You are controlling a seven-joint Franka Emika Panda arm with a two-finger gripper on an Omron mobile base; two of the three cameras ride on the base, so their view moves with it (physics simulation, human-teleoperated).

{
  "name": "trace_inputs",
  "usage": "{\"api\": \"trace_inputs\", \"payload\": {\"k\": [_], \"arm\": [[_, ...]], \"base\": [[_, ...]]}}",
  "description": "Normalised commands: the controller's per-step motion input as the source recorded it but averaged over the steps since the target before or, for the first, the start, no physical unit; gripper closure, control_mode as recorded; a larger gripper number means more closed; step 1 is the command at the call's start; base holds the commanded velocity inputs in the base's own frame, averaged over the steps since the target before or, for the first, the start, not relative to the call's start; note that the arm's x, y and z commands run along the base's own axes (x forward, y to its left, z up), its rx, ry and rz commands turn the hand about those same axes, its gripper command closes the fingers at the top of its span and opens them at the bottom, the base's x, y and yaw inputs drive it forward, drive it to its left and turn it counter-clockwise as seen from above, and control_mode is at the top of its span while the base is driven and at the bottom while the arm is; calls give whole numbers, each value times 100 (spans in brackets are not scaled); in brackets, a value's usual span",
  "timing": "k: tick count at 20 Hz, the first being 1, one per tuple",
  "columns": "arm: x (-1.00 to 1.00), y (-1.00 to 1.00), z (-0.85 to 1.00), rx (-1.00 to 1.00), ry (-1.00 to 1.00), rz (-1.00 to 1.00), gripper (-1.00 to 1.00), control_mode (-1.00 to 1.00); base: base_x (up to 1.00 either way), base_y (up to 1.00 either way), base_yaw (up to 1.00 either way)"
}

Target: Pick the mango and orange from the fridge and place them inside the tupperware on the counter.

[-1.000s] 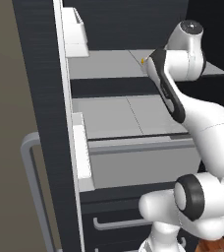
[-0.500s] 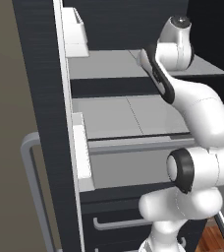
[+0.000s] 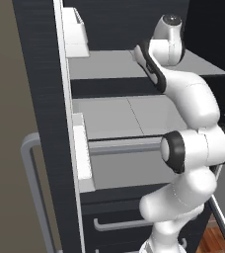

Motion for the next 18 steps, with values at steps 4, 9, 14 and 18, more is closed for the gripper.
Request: {"api": "trace_inputs", "payload": {"k": [4,9,14,18], "arm": [[47,0,0,0,0,0,-100,-100],[42,-1,0,0,0,0,-100,-100],[16,-1,-3,0,0,0,-100,-100],[0,-4,-4,0,0,0,-100,-100]], "base": [[0,0,0],[0,0,0],[0,0,0],[0,0,0]]}}
